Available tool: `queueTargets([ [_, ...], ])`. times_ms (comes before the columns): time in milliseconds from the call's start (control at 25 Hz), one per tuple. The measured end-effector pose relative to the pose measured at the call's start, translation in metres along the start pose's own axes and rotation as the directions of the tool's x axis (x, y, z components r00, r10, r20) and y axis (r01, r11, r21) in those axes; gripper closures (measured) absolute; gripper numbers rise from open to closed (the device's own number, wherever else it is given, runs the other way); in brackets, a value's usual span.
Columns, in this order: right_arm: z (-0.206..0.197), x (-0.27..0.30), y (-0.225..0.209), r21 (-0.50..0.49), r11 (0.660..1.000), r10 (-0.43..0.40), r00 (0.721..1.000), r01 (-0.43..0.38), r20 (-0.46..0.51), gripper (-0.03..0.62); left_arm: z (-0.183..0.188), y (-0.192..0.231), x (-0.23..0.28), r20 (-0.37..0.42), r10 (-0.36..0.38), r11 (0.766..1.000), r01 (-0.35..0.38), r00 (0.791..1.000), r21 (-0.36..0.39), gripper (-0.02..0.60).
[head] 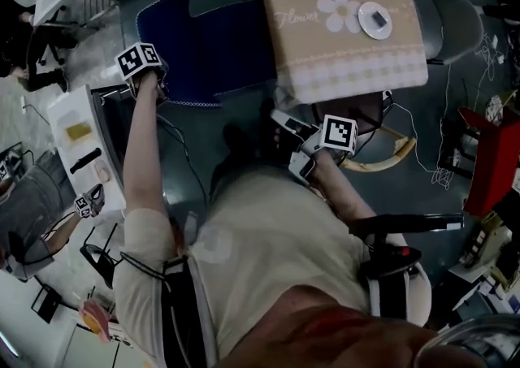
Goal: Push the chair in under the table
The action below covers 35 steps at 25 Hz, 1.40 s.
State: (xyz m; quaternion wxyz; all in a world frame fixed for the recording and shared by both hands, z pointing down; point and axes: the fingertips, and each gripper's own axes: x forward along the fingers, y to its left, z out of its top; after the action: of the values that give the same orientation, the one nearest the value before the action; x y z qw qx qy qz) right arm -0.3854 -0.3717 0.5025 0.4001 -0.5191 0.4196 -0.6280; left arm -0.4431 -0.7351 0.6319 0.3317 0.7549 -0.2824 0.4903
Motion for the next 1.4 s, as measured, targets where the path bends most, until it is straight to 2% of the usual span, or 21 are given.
queueTargets([
  [480,0.013,0.000,-0.008,0.003,1.000,-0.027,0.998,0.027,-0.056,0.582,0.014,-0.020,0.008,-0.001,0.014,0.999,-0.014,1.000,0.050,0.459],
  [680,0.008,0.000,-0.007,-0.003,0.999,-0.054,0.997,0.054,-0.064,0.582,0.011,-0.026,0.009,-0.001,0.058,0.989,-0.057,0.998,0.135,0.457],
  [760,0.003,0.003,0.000,-0.040,0.998,-0.051,0.996,0.048,-0.079,0.582,0.010,-0.032,0.010,-0.001,0.039,0.987,-0.038,0.999,0.154,0.457],
  [920,-0.020,0.015,0.014,-0.086,0.996,-0.037,0.991,0.027,-0.126,0.582,0.009,-0.029,0.008,0.005,-0.008,0.991,0.008,1.000,0.133,0.454],
  [1000,-0.029,0.016,0.015,-0.097,0.995,-0.050,0.989,0.037,-0.141,0.582,0.011,-0.028,0.006,0.025,-0.043,0.995,0.041,0.999,0.090,0.440],
  [1160,-0.032,0.013,0.022,-0.110,0.993,-0.050,0.992,0.037,-0.118,0.582,0.006,-0.027,0.000,0.050,-0.099,0.995,0.099,0.994,0.016,0.406],
  [1320,-0.033,0.011,0.023,-0.098,0.995,-0.046,0.994,0.036,-0.104,0.582,-0.013,-0.031,-0.005,0.043,-0.154,0.988,0.155,0.987,-0.010,0.399],
  [1400,-0.034,0.012,0.024,-0.086,0.996,-0.044,0.993,0.035,-0.110,0.582,-0.018,-0.035,-0.008,0.038,-0.148,0.989,0.148,0.988,-0.005,0.399],
])
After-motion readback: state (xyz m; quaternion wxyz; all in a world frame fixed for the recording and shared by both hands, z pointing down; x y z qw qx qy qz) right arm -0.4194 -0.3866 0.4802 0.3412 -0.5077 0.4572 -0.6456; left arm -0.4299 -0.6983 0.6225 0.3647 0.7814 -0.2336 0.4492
